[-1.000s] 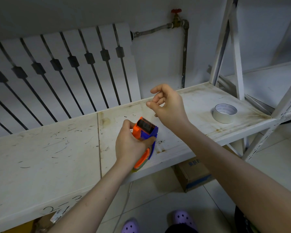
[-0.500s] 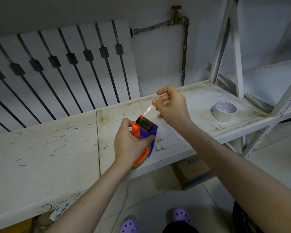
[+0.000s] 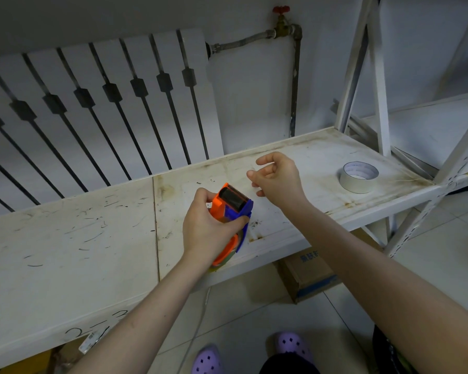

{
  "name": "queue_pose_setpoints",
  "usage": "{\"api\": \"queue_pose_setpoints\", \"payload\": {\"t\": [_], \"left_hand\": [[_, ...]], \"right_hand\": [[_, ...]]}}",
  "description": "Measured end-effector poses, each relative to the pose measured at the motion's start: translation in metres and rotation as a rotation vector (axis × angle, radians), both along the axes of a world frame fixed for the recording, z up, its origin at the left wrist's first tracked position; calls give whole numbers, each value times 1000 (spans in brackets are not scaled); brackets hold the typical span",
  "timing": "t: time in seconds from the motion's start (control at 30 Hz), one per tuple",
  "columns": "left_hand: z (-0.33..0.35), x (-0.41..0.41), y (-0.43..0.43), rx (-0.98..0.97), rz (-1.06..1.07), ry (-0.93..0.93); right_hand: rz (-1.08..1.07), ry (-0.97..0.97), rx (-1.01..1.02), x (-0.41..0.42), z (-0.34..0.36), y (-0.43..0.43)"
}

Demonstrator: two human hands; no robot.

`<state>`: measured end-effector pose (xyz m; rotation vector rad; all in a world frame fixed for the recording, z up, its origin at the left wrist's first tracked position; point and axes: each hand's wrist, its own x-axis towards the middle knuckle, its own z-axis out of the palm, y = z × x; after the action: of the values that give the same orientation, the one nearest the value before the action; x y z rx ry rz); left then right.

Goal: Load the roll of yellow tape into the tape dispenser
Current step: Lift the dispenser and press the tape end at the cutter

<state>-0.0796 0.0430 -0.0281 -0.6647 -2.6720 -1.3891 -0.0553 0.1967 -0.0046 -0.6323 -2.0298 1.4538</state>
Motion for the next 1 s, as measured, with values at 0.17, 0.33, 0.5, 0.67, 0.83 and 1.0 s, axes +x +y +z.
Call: {"api": "queue_pose_setpoints", "payload": {"t": [0.17, 0.33, 0.5, 0.67, 0.83, 1.0], "left_hand": [[-1, -1, 0, 5, 3, -4], [-2, -3, -3, 22, 0, -6], [-3, -5, -5, 35, -16, -2], [-5, -4, -4, 32, -35, 0], [-5, -4, -2, 31, -46, 9], [-6, -7, -3, 38, -43, -12]], "right_hand": [[32, -44, -118, 3, -9, -3], [117, -92, -208, 5, -17, -11], [107, -42, -288, 3, -23, -15], [69, 7, -360, 4, -27, -13], [114, -29, -446, 5, -34, -13], [175, -136, -494, -1, -44, -20]]}}
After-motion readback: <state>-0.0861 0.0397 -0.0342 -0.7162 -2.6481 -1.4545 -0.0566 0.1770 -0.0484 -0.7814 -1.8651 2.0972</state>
